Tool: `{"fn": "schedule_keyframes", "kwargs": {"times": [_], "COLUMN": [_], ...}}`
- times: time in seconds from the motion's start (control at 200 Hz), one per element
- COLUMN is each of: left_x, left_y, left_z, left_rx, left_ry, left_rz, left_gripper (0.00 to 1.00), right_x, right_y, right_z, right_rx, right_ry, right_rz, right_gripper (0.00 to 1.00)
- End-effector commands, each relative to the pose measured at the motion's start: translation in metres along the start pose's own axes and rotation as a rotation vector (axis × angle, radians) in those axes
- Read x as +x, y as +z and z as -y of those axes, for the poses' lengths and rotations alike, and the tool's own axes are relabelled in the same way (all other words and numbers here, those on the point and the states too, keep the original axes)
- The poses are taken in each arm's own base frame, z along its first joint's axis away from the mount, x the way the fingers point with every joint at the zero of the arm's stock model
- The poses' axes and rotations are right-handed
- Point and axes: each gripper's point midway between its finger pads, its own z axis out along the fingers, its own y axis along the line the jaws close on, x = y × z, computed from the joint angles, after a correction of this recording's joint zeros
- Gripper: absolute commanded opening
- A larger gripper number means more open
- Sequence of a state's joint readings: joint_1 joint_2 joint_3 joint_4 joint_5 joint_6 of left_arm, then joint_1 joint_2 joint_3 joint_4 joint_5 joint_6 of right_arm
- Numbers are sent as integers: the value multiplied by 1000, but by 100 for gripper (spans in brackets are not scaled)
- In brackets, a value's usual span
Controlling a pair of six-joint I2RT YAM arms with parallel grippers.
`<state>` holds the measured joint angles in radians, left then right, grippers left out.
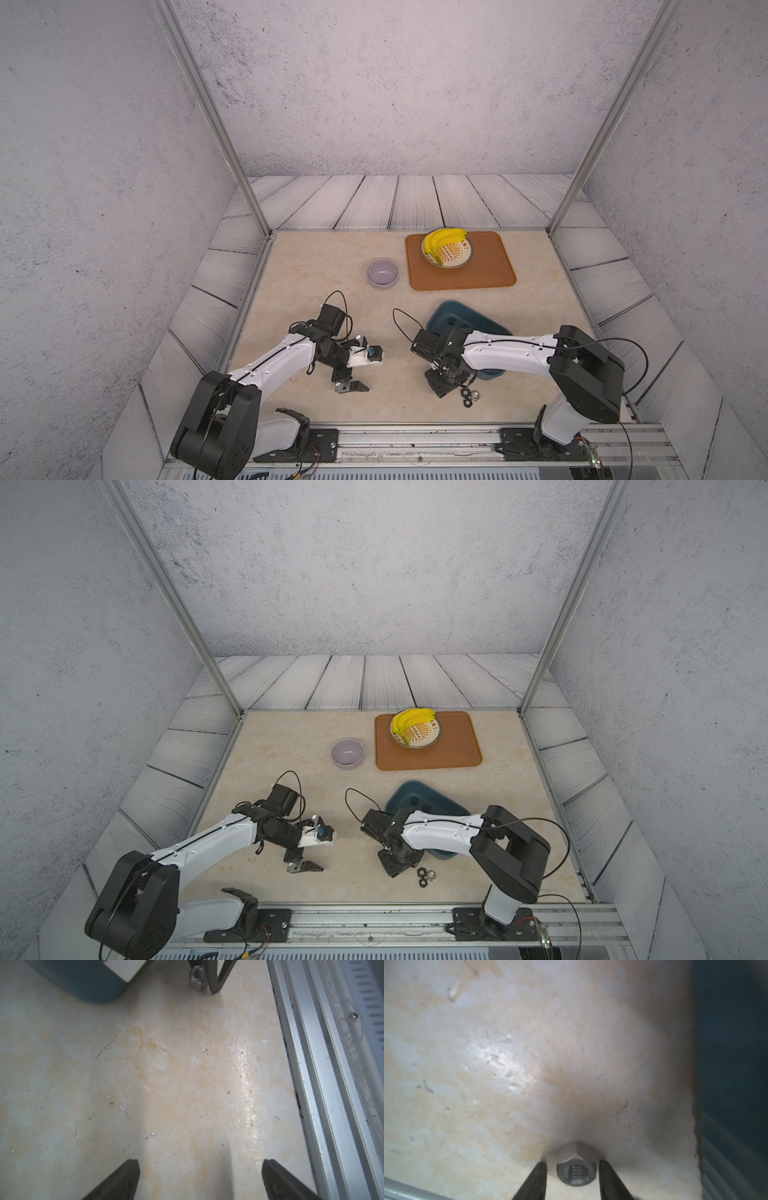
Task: Put the nuts on the desktop into the storage box
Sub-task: Pick up the nut from the center of the board.
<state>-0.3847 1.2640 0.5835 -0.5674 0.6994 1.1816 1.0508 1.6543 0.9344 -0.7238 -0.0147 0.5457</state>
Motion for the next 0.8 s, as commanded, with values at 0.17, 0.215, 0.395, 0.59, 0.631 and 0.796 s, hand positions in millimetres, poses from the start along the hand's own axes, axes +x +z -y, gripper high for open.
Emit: {"fn": "schedule_keyframes", "kwargs": {"times": [0.17,0.215,0.395,0.59,0.631,0.796], "left_x": [4,4,4,4,5,4], "left_y": [5,5,5,6,6,6], "left_z": [9,9,9,9,9,9], "left_rx": [34,33,35,35,36,36], "left_ry": [-13,-12,-10,-11,-11,-9], "left_rz": [-10,-11,-12,-15,-15,-17], "left_gripper": [98,98,98,99,98,99], "right_x": [-4,-5,-7,-10,-11,-11], "right_y": [7,6,4,-2,-5,-12], "right_z": [1,1,3,2,2,3], "right_rx": [28,29,42,35,34,36], "right_ry": [-9,-8,-10,-6,-5,-4], "right_rz": [1,3,11,29,36,54], "right_gripper": [46,46,46,45,44,43]}}
